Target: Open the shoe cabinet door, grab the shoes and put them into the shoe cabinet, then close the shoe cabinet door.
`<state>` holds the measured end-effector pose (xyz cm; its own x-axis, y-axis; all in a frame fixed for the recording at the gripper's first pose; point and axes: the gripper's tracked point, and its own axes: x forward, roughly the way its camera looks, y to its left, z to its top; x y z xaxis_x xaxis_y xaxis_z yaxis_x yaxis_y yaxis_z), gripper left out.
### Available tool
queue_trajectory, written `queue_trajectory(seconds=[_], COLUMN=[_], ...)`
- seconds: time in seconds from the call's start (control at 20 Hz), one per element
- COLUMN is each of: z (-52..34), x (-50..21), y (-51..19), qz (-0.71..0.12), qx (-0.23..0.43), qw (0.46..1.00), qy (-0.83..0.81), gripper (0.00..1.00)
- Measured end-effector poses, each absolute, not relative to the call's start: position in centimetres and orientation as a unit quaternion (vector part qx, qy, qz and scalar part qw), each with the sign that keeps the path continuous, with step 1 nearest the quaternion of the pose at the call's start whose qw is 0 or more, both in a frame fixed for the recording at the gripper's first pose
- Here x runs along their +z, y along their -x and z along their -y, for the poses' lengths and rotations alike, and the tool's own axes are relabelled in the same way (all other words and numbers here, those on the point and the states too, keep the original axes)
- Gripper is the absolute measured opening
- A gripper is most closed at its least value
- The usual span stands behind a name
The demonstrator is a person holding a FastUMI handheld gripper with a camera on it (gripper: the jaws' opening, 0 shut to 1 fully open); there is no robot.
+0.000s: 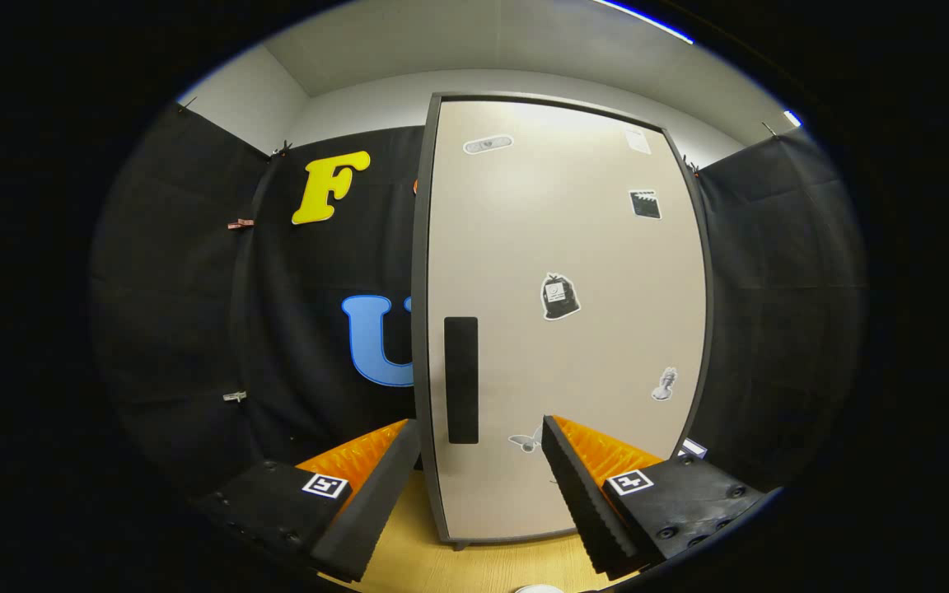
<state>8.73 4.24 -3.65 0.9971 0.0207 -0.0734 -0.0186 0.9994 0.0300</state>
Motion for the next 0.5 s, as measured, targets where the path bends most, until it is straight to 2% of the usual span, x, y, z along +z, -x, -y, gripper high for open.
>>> queue_trajectory(seconds=[0.5], z=[-4.8], x=[-5.4], y=[-16.0], qz=[-0.04], qx=[-0.002], qw=[0.999], qy=[-0.017], gripper=[0.98])
